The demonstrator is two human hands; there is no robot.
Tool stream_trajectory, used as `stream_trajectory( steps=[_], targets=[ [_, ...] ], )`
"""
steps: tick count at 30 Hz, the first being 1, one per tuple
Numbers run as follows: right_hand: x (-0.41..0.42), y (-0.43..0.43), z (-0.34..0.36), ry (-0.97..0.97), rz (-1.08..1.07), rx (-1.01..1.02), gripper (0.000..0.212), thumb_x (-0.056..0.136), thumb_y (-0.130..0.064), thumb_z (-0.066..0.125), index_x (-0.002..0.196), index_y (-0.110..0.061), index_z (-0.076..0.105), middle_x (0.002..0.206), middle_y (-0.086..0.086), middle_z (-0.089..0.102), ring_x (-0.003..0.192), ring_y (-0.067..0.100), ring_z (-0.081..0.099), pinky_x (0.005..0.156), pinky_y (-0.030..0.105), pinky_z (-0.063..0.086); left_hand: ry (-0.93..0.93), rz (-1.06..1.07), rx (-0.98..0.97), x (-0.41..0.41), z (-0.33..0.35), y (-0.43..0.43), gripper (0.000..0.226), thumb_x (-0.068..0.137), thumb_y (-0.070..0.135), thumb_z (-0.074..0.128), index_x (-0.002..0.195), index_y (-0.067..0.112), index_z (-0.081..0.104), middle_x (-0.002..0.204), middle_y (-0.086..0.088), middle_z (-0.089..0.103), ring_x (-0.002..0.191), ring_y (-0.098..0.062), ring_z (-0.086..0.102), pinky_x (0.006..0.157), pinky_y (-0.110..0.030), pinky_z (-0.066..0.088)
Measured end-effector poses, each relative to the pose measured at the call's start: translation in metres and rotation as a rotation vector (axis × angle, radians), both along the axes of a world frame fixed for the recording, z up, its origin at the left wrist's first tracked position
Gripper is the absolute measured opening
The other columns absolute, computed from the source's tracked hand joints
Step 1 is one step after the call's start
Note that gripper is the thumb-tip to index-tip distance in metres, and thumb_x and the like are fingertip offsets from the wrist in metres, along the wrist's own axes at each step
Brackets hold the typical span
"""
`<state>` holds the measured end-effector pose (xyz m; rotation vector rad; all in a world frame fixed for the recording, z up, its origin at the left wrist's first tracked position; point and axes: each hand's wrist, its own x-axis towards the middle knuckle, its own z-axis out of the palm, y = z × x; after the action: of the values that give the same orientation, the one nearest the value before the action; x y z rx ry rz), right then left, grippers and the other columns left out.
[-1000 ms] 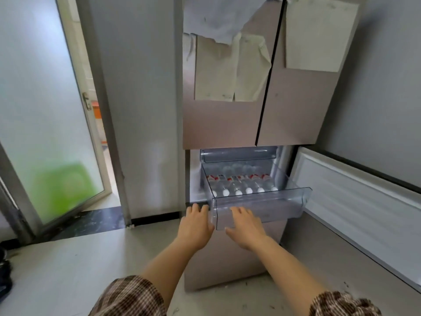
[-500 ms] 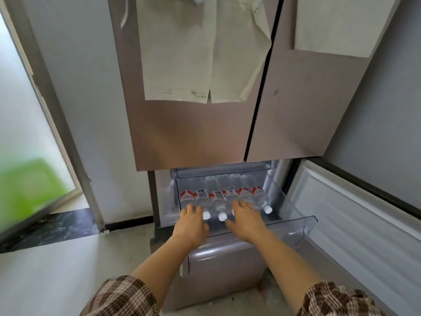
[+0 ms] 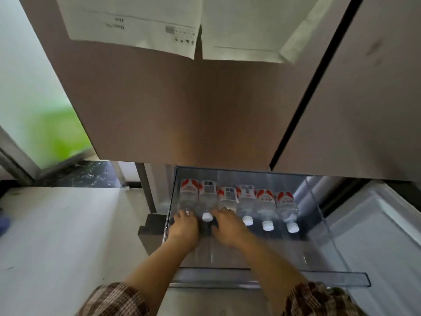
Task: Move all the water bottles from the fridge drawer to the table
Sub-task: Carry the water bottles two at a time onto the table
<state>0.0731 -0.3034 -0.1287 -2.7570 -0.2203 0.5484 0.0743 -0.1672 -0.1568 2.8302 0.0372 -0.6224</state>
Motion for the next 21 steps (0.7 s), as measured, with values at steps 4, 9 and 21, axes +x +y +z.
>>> stream_trajectory(
  steps=[4,9,21],
  targets=[
    [0.017,0.003,-0.012,0.068,-0.01,0.114,0.041,0.09,-0.007,0.052,0.13,-0.018,0.049,0.134,0.012,0.053,0.117,0.032,0.054,0.093,0.035,0.046,0.024,0.027,0.007,0.013,-0.014,0.0,0.058,0.095,0.021,0.05,0.146,0.013,0.023,0.15,-0.019,0.02,0.134,-0.037,0.032,0.105,-0.047,0.04],
    [0.029,0.007,-0.02,0.164,-0.018,0.162,0.047,0.089,-0.004,0.053,0.134,-0.019,0.047,0.136,0.013,0.052,0.122,0.032,0.052,0.102,0.04,0.044,0.065,0.057,0.002,0.027,-0.019,-0.002,0.051,0.096,0.021,0.05,0.143,0.016,0.03,0.149,-0.019,0.025,0.128,-0.036,0.044,0.103,-0.045,0.043],
    [0.018,0.01,-0.024,0.178,-0.047,0.22,0.044,0.09,-0.004,0.054,0.129,-0.024,0.054,0.125,0.006,0.059,0.114,0.027,0.058,0.095,0.038,0.049,0.071,0.006,-0.047,0.017,-0.012,0.001,0.042,0.095,0.014,0.051,0.136,0.011,0.042,0.143,-0.019,0.035,0.121,-0.032,0.052,0.104,-0.039,0.043]
  ],
)
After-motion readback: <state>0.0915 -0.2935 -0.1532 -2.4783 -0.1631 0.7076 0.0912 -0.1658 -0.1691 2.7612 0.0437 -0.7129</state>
